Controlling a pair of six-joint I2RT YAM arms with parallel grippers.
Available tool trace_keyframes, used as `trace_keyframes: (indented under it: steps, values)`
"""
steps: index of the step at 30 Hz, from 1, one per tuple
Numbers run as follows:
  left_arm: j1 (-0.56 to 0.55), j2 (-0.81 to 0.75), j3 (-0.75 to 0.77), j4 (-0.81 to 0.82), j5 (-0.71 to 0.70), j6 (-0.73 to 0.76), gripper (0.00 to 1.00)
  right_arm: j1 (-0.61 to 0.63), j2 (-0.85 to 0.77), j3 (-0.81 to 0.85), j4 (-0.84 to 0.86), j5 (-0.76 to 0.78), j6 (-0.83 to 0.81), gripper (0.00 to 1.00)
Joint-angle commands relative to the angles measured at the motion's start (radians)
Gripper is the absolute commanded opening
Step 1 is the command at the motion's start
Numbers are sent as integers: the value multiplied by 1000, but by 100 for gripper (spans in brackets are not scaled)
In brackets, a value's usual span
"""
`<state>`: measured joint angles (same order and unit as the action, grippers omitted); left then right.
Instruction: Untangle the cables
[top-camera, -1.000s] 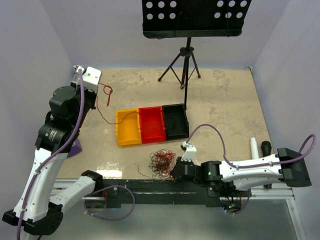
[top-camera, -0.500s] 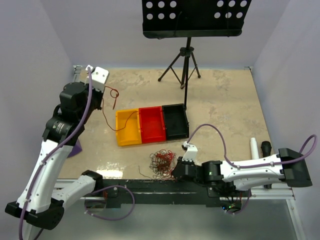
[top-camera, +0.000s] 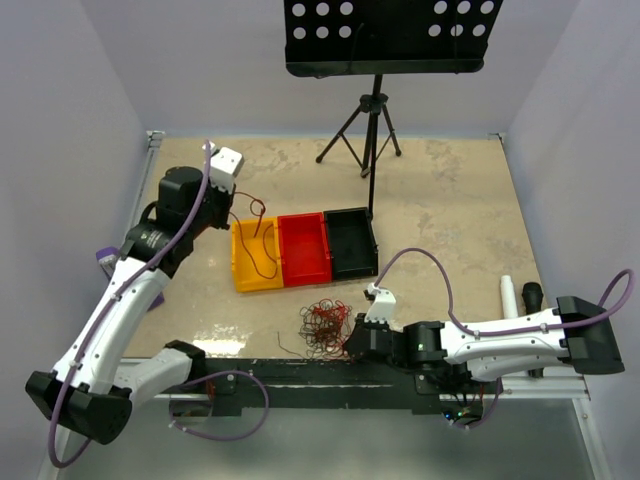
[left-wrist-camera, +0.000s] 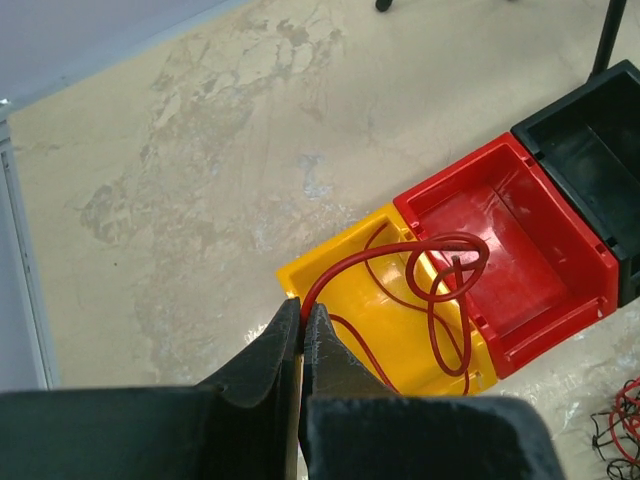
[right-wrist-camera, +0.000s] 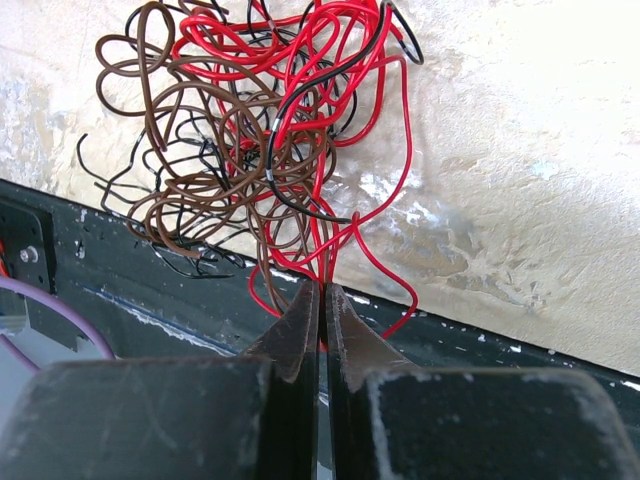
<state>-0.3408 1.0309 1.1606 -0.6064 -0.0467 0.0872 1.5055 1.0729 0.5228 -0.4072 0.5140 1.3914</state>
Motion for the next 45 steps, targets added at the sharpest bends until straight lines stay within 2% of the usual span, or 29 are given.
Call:
trace_keyframes:
  steps: [1,6,10,15,23,35,38,39,41,44,45]
  values:
    - [0,53,-62,186,-25,-18,0,7,-21,22,-35,41,37,0]
    - [0,75,-156,402,-143,43,0,7,-31,22,-36,40,41,0]
    - [0,112,-188,499,-156,69,0,5,-19,23,-33,41,43,0]
    - [-1,158,-231,485,-58,54,0,5,10,31,-27,41,43,0]
    - [-12,227,-320,522,-136,123,0,7,15,19,-8,35,46,0]
    - [-81,452,-219,455,-165,161,0,5,15,19,-12,37,61,0]
    - [-81,465,-203,442,-160,164,16,7,-1,16,-21,38,67,0]
    - [-81,460,-197,435,-156,164,26,5,-5,16,-22,38,69,0]
    - [-81,437,-177,415,-144,166,57,5,-13,13,-25,37,70,0]
    - [-79,390,-118,346,-88,174,92,7,-19,6,-22,35,74,0]
    - [-78,370,-92,324,-64,178,100,7,-16,6,-19,35,74,0]
